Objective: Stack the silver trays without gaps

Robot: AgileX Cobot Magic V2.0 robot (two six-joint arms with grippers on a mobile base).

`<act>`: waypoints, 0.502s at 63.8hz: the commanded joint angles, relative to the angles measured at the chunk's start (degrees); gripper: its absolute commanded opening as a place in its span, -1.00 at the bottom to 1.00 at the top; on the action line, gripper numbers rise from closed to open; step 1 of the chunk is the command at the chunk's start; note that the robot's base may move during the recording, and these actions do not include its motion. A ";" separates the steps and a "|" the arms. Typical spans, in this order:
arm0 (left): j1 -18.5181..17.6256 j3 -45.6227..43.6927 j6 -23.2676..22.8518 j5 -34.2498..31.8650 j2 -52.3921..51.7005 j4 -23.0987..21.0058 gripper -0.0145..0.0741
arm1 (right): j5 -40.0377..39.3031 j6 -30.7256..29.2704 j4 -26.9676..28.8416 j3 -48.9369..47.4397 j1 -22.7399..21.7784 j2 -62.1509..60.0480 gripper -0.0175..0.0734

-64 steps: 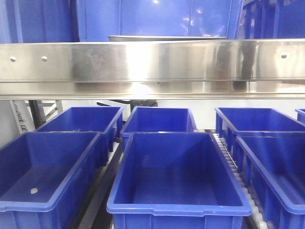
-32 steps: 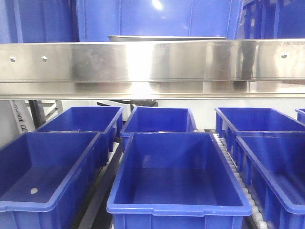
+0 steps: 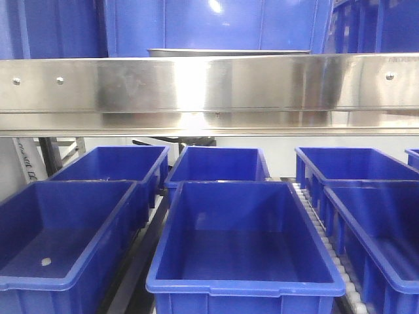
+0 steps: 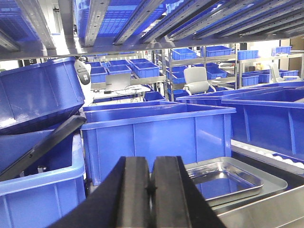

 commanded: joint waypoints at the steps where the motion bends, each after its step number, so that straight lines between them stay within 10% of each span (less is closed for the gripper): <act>1: -0.18 -0.05 -0.53 -0.82 -0.41 -0.13 -0.69 | -5.04 -0.44 -0.53 3.87 -0.67 -2.23 -0.81; 32: -0.18 -0.05 -0.53 -0.82 -0.41 -0.13 -0.69 | -11.54 -0.44 -0.53 26.93 -0.67 -14.48 -0.81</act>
